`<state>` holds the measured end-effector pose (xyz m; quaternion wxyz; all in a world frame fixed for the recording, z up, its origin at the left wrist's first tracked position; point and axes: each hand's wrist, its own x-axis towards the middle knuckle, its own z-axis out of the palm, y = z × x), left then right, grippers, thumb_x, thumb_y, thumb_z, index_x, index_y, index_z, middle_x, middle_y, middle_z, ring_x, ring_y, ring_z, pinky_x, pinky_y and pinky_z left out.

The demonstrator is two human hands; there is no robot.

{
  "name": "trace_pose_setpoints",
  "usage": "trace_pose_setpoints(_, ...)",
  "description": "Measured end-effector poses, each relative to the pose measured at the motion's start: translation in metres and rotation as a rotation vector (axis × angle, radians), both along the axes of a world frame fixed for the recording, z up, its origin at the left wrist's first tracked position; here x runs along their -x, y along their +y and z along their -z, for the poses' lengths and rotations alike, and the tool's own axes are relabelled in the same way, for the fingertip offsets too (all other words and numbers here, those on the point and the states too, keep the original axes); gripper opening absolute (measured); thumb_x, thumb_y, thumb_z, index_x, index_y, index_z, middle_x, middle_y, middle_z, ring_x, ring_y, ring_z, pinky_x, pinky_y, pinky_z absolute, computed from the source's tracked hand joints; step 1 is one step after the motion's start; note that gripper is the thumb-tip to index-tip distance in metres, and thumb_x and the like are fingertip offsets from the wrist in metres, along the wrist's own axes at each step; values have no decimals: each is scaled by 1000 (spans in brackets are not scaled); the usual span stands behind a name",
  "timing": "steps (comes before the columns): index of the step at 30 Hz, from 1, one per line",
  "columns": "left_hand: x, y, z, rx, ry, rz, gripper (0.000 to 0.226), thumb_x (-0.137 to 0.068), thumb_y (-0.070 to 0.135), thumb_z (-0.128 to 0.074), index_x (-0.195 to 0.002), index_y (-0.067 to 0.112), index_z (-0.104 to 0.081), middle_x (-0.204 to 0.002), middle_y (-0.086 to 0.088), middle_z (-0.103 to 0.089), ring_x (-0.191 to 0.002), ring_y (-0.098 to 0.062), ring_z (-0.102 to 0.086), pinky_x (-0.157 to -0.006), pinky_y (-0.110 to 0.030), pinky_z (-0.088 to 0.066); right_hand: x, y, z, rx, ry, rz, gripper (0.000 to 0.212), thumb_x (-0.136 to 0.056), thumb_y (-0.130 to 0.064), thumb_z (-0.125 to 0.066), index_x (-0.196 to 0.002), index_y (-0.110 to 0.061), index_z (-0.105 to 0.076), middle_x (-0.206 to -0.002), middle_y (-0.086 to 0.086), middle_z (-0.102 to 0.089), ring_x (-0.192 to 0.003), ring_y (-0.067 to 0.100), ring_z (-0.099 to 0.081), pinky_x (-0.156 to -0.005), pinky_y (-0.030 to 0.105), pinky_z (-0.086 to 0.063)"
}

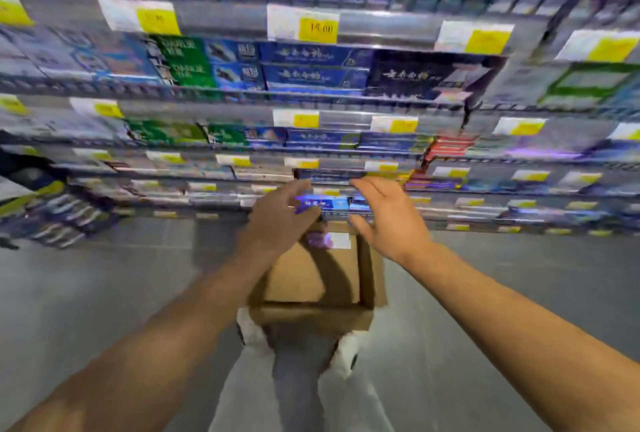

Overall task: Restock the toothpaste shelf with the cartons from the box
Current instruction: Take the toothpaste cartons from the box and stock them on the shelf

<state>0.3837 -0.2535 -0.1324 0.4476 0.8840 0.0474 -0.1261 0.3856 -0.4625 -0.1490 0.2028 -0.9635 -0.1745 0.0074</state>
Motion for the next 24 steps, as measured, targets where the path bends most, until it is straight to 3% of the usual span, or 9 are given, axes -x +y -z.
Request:
trace_pose_setpoints(5,15,-8,77,-47,176,22,68,-65,61,-59,-130,39,-52,-116,17,-64,-102,-4,-61,-95,-36,-50,11,-19,86,25,203,40,58,-86,-34,-63,-138,-15,-46,-135,7,-52,-124,30,-46,-105,42,-39)
trace_pose_setpoints(10,11,-8,169,-4,251,-10,52,-81,30,-71,-129,33,-53,-122,12,-60,-106,-6,-58,-91,-22,-45,6,-22,173,63,328,100,56,-86,-33,-63,-137,-17,-45,-132,8,-53,-123,29,-45,-105,38,-37)
trace_pose_setpoints(16,-1,-7,317,-62,265,14,51,-81,27,-71,-130,26,-55,-111,13,-61,-98,-4,-59,-86,-15,-41,5,-16,329,61,438,135,56,-85,-33,-63,-136,-17,-46,-130,8,-54,-118,30,-49,-100,37,-39)
trace_pose_setpoints(19,-12,-6,396,-91,305,19,48,-83,24,-70,-129,25,-56,-103,18,-56,-92,4,-54,-78,-3,-34,3,-13,415,51,469,148,57,-86,-33,-62,-138,-18,-44,-130,8,-52,-119,29,-47,-101,38,-39)
trace_pose_setpoints(24,-33,1,527,-143,324,107,53,-85,31,-69,-134,22,-51,-111,12,-59,-103,-3,-55,-95,-20,-40,-8,-8,546,70,504,204,57,-87,-33,-62,-138,-18,-43,-134,7,-51,-122,27,-45,-103,36,-38)
